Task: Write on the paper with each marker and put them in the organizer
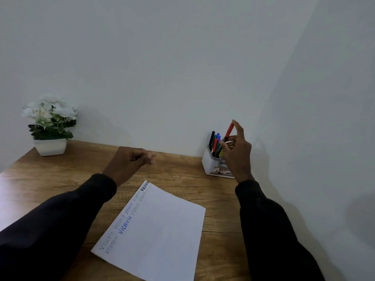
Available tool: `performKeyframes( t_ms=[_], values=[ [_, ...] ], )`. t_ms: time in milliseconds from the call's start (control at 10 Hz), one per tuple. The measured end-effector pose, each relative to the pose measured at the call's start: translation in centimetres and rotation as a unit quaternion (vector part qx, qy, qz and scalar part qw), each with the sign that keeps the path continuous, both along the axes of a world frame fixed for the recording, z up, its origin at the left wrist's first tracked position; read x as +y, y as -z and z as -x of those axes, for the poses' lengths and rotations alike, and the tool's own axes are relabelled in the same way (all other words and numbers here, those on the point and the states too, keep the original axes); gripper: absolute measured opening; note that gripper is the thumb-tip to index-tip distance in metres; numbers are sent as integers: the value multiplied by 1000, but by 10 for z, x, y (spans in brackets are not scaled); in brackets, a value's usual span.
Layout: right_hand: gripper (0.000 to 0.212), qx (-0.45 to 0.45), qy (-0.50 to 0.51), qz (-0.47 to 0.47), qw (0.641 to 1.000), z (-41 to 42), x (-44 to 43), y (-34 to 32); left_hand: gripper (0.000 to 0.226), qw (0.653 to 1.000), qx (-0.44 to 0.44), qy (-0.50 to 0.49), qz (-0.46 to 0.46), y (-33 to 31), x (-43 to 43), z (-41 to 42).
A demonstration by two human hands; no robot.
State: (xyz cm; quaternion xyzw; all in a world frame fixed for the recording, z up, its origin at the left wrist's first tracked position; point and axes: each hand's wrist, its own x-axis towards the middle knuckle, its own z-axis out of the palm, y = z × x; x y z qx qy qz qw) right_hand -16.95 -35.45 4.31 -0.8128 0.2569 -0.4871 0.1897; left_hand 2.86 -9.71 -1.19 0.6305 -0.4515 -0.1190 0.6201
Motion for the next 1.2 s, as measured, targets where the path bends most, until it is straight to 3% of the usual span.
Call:
performKeyframes(
  t_ms=[400, 1000, 1200],
  values=[
    [75, 75, 5, 75, 994, -17, -15, 3, 16, 999, -30, -20, -10, 17, -1, -9],
    [17, 80, 75, 133, 985, -21, -25, 37, 14, 999, -25, -18, -31, 21, 0, -10],
    [31, 56, 90, 157, 982, -15, -17, 42, 14, 998, -19, -15, -52, 18, 8, -7]
  ],
)
